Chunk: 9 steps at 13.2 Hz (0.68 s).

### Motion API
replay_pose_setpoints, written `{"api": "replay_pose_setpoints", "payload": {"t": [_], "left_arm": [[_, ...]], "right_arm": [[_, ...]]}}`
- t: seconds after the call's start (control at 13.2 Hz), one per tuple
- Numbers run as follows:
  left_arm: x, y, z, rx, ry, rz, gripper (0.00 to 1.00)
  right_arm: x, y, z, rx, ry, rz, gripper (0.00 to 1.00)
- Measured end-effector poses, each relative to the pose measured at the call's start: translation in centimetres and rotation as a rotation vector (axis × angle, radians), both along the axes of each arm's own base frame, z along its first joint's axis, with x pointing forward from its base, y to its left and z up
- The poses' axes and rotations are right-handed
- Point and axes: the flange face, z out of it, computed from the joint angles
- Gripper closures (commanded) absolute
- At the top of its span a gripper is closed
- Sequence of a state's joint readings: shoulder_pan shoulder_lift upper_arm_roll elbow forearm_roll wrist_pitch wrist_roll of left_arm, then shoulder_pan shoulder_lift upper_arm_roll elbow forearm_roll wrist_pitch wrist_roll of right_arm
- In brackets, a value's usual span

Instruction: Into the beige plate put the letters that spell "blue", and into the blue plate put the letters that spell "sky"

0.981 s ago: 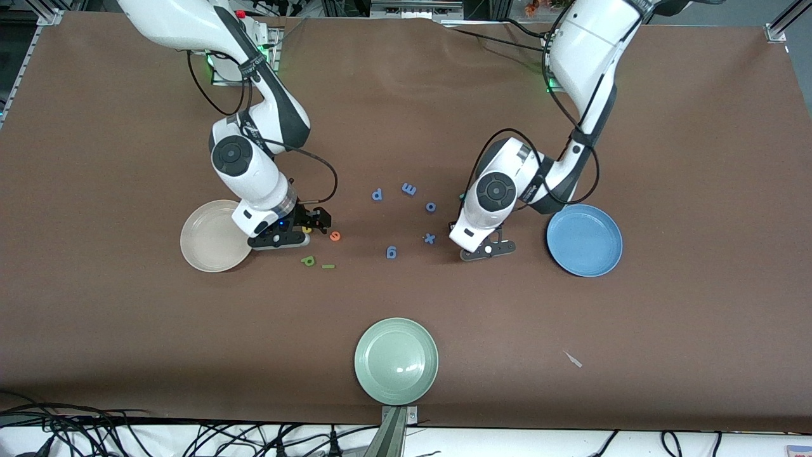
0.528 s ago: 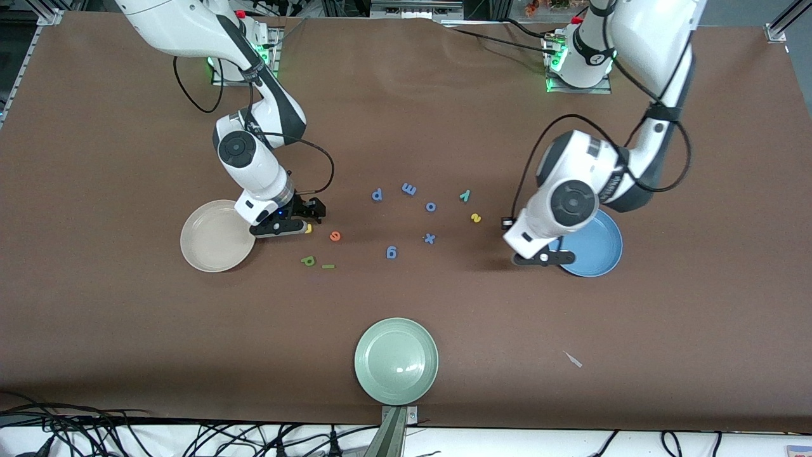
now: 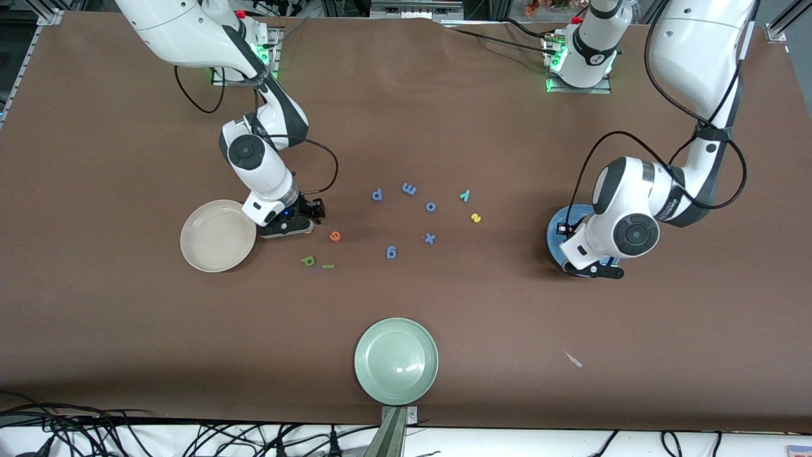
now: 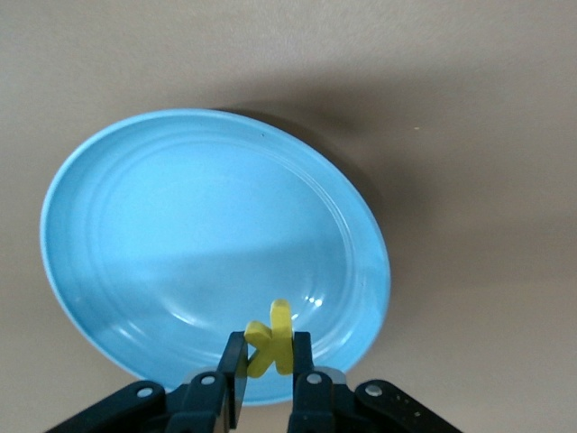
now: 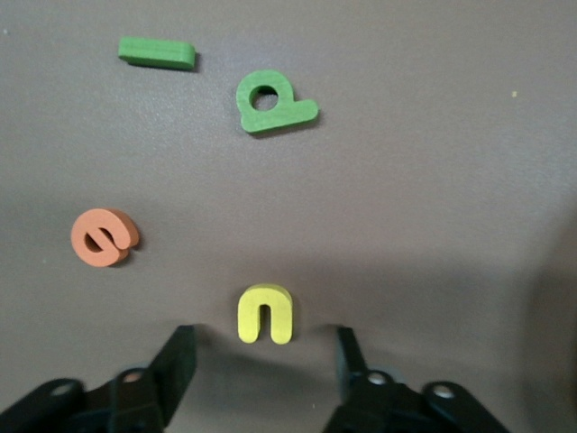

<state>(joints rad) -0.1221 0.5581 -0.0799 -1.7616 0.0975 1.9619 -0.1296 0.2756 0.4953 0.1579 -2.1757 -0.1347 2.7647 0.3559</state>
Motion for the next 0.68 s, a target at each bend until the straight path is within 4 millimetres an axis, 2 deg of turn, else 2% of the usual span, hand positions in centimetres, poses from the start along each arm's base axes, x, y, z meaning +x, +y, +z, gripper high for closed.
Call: {"api": "replay_pose_setpoints", "payload": {"t": [0.08,0.15,0.23,0.38,0.68], "left_arm": [[0.0,-0.1,-0.6,-0.001,0.001,-0.003,0.00],[0.0,-0.3,-1.0,-0.004,0.000,-0.006,0.00],[0.0,-0.6,-0.8,-0.008,-0.005,-0.011,0.00],[0.5,-2.2,0.5,-0.025,-0.030,-0.031,0.00],[-0.2,-7.6,4.2,-0.064,-0.068,-0.085,0.00]], "right_arm": [[0.0,0.1,-0.1,-0.003,-0.003,0.009,0.58],[0.2,0.0,0.0,-0.004,-0.008,0.014,0.66],[0.3,0.2,0.1,-0.001,-0.014,0.015,0.70],[0.4,0.3,0.2,0.001,-0.017,0.016,0.80],[0.6,0.2,0.6,0.003,-0.024,0.016,0.80]]}}
